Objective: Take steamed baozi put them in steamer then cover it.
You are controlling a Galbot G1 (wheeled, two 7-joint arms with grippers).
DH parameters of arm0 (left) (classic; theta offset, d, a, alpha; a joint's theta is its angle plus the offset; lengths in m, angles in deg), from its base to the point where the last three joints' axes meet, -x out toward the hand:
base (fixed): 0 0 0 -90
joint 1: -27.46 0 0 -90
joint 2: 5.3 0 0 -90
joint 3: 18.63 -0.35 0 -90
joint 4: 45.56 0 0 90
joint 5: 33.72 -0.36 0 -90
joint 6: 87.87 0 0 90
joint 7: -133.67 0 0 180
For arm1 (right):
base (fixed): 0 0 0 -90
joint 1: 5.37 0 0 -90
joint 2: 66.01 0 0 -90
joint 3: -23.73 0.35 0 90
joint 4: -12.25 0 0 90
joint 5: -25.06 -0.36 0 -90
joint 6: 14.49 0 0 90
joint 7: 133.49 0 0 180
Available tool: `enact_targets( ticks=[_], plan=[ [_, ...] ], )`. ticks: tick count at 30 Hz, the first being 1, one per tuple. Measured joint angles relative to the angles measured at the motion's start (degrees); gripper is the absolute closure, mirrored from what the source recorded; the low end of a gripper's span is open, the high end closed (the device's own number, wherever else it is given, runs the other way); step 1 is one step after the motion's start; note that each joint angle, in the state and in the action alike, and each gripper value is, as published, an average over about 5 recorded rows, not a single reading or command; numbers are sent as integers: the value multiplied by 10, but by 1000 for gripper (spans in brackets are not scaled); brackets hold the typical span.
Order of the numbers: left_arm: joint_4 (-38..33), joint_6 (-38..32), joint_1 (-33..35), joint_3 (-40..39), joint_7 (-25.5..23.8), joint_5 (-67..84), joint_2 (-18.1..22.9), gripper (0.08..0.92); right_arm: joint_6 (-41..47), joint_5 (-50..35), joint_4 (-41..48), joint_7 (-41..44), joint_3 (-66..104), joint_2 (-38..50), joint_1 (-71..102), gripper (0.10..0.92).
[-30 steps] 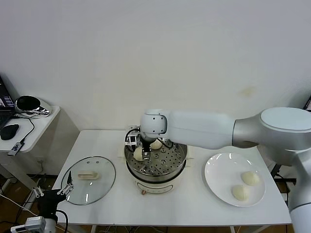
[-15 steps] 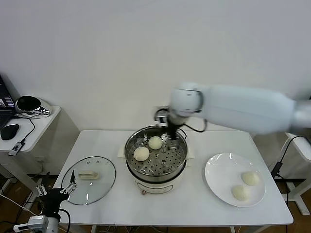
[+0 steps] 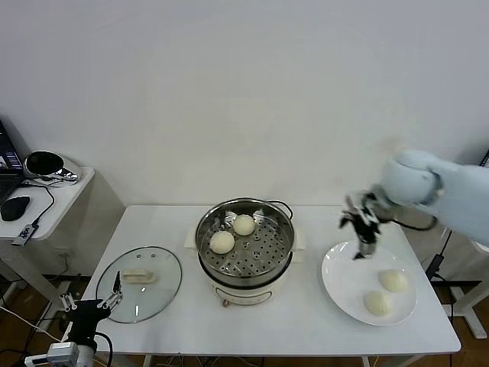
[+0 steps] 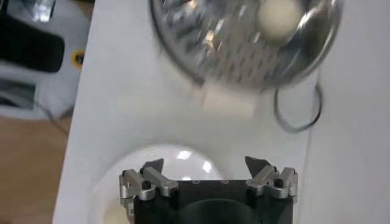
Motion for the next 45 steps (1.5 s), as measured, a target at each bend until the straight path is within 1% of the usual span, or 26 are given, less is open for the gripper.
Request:
enact_targets(
  ticks=[6,13,23,34,38,45],
  plan=[
    [2,0,2,0,0,-1,2,177,-28,62,7,-1,81,39,118,203],
    [4,0,5,5,0,-1,1,177,-41,111,20,-7,174,52,253,203],
    [3,-1,7,7,1,-1,4,177,-50,153,45,-27,265,37,385,203],
    [6,-1,7,9,1,-1,4,177,-54,180,73,-41,323,13,458,205],
    [8,-1,6,9,1,-2,5,177,-53,183,79,-47,333,8,469,243],
    [9,-1,5,8,1,-2,6,177,-54,187,84,-51,342,3,476,384]
  ],
)
